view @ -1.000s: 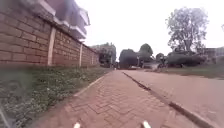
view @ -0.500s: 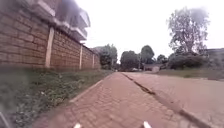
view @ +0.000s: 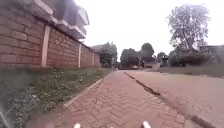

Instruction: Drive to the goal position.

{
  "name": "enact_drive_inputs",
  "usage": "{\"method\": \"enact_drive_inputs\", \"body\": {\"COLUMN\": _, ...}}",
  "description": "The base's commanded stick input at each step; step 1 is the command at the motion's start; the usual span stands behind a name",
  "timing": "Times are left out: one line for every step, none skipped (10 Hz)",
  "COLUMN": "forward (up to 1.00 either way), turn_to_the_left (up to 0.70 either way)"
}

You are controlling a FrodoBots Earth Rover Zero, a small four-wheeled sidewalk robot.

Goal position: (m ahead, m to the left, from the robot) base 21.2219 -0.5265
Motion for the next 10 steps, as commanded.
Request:
{"method": "enact_drive_inputs", "body": {"forward": 0.50, "turn_to_the_left": 0.08}}
{"method": "enact_drive_inputs", "body": {"forward": 0.50, "turn_to_the_left": 0.12}}
{"method": "enact_drive_inputs", "body": {"forward": 0.50, "turn_to_the_left": 0.15}}
{"method": "enact_drive_inputs", "body": {"forward": 0.50, "turn_to_the_left": 0.07}}
{"method": "enact_drive_inputs", "body": {"forward": 0.50, "turn_to_the_left": 0.00}}
{"method": "enact_drive_inputs", "body": {"forward": 0.50, "turn_to_the_left": 0.00}}
{"method": "enact_drive_inputs", "body": {"forward": 0.50, "turn_to_the_left": 0.00}}
{"method": "enact_drive_inputs", "body": {"forward": 0.50, "turn_to_the_left": 0.00}}
{"method": "enact_drive_inputs", "body": {"forward": 0.50, "turn_to_the_left": 0.14}}
{"method": "enact_drive_inputs", "body": {"forward": 0.50, "turn_to_the_left": 0.20}}
